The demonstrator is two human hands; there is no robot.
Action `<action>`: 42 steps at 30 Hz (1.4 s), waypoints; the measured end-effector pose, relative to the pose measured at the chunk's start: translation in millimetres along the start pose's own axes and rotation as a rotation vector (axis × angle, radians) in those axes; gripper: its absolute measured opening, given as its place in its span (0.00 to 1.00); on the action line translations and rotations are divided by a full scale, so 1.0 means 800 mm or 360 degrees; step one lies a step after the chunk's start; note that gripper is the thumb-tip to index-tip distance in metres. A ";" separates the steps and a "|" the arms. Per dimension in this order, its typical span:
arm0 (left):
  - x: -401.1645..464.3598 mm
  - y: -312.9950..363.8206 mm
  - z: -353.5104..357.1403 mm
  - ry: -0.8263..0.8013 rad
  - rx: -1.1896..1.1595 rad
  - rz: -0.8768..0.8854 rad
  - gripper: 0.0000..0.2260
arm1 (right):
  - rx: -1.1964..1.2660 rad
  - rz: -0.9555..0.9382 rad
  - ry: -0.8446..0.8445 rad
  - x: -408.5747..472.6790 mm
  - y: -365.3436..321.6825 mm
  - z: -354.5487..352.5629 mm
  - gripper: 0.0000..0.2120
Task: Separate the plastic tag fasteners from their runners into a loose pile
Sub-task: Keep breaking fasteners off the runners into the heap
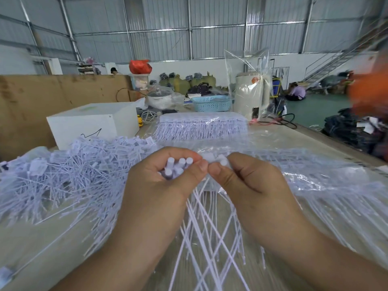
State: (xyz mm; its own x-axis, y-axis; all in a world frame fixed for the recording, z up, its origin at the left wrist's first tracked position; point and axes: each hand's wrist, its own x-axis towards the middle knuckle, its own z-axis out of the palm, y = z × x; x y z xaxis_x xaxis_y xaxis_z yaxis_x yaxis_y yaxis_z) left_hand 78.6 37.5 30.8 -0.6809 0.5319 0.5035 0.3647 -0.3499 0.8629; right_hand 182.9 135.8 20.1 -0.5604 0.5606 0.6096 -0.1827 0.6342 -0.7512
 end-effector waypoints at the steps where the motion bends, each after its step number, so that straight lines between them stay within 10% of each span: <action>1: 0.003 0.000 -0.003 0.0050 0.0012 -0.0036 0.11 | 0.0011 0.0010 0.0066 0.001 0.000 -0.003 0.22; 5: 0.027 -0.003 -0.026 0.0152 -0.0145 -0.0273 0.08 | 0.0072 0.0093 0.0151 0.015 0.005 -0.028 0.27; 9: 0.027 -0.006 -0.026 -0.0294 -0.0190 -0.0246 0.10 | 0.0415 0.0248 -0.0542 0.016 0.006 -0.038 0.11; 14: 0.017 -0.006 -0.026 -0.0804 -0.0113 -0.0206 0.09 | 0.0459 0.0311 -0.1036 0.013 0.017 -0.037 0.25; 20: 0.019 -0.011 -0.022 -0.0586 0.0183 -0.0235 0.08 | 0.0265 0.0163 -0.0899 0.017 0.016 -0.043 0.26; 42: 0.028 -0.021 -0.042 -0.1591 0.0194 -0.0419 0.17 | -0.0444 -0.0059 -0.0920 0.015 0.023 -0.043 0.17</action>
State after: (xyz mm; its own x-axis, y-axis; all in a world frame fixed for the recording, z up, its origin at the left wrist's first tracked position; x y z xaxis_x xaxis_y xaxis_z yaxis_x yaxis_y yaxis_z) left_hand 36.2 29.2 26.1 0.0684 0.9960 0.0577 0.3806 -0.0795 0.9213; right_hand 200.4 172.4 22.2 -0.9171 0.2075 0.3405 -0.0370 0.8059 -0.5908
